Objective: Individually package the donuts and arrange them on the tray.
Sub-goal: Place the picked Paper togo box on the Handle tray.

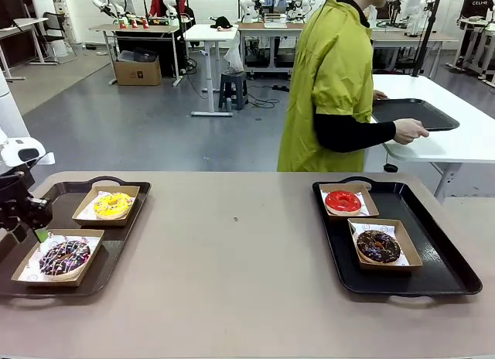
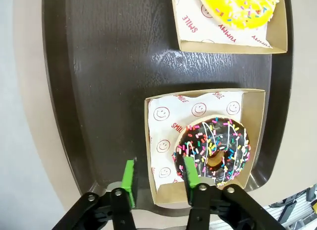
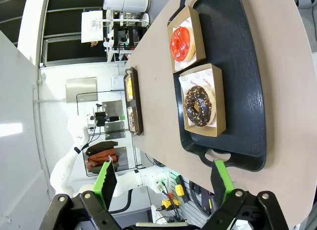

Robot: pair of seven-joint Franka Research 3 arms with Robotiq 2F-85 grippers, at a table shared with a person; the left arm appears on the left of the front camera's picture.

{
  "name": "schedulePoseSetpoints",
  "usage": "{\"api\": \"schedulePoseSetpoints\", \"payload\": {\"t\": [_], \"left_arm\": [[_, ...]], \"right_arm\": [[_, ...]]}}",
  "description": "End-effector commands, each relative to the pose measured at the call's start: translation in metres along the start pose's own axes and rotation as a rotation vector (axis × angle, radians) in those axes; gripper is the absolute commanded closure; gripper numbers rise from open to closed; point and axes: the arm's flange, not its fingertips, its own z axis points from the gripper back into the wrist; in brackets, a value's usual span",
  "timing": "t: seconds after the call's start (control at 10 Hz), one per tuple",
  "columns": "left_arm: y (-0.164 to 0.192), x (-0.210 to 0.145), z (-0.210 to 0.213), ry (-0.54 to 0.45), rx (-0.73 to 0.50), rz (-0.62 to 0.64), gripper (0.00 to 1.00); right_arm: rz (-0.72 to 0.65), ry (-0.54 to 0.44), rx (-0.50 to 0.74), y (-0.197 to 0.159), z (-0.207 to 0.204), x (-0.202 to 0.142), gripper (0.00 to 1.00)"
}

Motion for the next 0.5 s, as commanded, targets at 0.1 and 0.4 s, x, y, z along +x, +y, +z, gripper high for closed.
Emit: {"api": "schedulePoseSetpoints", "payload": {"t": [0.1, 0.4], "left_arm": [[0.007, -0.003, 0.011, 0.0, -0.047, -0.018, 0.0], [0.011, -0.004, 0.02, 0.003, -0.106, -0.022, 0.12]], "right_arm": [[-0.011, -0.003, 0.013, 0.004, 0.001, -0.001, 0.0], [-0.011, -0.003, 0.013, 0.004, 0.001, -0.001, 0.0]]}}
